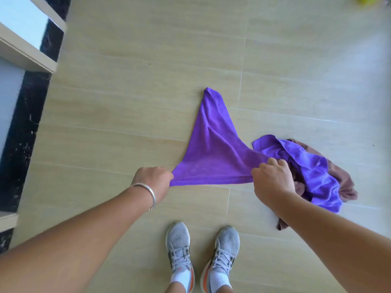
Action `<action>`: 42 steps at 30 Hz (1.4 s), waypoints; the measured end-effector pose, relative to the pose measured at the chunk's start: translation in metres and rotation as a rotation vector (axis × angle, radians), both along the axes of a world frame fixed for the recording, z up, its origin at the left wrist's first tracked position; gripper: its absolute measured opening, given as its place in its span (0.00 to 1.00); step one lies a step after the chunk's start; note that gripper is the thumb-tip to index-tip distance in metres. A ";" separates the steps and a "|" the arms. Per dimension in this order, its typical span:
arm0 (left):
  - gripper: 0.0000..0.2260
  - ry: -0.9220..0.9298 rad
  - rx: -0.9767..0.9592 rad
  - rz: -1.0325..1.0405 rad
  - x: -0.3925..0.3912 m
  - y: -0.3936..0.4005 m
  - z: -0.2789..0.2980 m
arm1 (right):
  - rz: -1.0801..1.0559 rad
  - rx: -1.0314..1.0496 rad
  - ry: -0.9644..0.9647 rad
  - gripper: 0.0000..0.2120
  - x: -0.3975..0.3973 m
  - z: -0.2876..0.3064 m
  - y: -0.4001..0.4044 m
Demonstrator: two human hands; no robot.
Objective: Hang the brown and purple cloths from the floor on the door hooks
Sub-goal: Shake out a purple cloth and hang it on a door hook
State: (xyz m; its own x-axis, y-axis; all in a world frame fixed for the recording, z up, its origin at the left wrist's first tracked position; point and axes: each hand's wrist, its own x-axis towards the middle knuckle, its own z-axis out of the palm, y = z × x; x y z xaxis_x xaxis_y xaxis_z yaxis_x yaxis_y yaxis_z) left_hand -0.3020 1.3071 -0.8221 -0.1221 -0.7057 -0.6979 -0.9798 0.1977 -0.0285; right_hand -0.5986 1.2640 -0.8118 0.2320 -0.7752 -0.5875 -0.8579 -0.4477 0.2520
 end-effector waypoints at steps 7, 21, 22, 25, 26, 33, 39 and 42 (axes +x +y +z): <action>0.09 -0.067 0.005 0.042 0.026 0.000 0.081 | 0.008 -0.002 0.047 0.12 -0.001 0.081 0.001; 0.08 -0.087 -0.418 0.185 0.065 -0.217 0.343 | -0.152 -0.435 -0.195 0.14 0.025 0.327 -0.195; 0.08 -0.080 -0.443 0.187 0.065 -0.224 0.358 | -0.159 -0.463 -0.199 0.14 0.026 0.340 -0.202; 0.07 -0.062 -0.511 0.198 0.068 -0.241 0.393 | -0.179 -0.539 -0.237 0.12 0.028 0.371 -0.218; 0.07 -0.059 -0.531 0.202 0.069 -0.245 0.401 | -0.183 -0.559 -0.250 0.11 0.029 0.378 -0.223; 0.09 -0.046 -0.641 0.167 0.083 -0.241 0.401 | -0.176 -0.629 -0.367 0.07 0.034 0.379 -0.222; 0.08 0.074 -0.624 0.118 0.092 -0.164 0.322 | -0.139 -0.484 -0.481 0.07 0.022 0.295 -0.150; 0.07 0.106 -0.522 0.105 0.090 -0.107 0.263 | -0.097 -0.339 -0.445 0.08 0.012 0.236 -0.102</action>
State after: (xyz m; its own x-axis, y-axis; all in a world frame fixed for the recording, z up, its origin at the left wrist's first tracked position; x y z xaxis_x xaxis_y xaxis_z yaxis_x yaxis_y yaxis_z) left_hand -0.2117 1.2003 -0.5587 -0.0832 -0.9674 -0.2391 -0.9964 0.0850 0.0030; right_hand -0.5871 1.1623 -0.5758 0.3183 -0.9338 -0.1635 -0.9476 -0.3183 -0.0273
